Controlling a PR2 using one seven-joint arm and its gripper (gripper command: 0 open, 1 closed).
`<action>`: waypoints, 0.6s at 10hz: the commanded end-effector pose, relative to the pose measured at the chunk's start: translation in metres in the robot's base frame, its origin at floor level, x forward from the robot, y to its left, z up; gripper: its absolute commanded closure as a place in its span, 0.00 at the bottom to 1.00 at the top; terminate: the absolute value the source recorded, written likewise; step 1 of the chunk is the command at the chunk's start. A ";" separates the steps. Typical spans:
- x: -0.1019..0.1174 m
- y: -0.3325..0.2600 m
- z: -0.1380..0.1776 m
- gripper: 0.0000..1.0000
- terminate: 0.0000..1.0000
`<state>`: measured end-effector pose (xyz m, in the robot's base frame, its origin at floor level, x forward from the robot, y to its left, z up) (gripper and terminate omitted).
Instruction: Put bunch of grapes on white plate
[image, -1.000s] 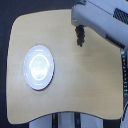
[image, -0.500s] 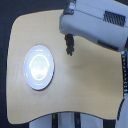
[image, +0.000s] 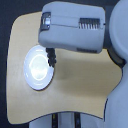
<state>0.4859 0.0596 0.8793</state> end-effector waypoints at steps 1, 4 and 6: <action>-0.032 0.077 -0.022 1.00 0.00; -0.043 0.092 -0.040 1.00 0.00; -0.046 0.090 -0.057 1.00 0.00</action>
<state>0.4484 0.1367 0.8539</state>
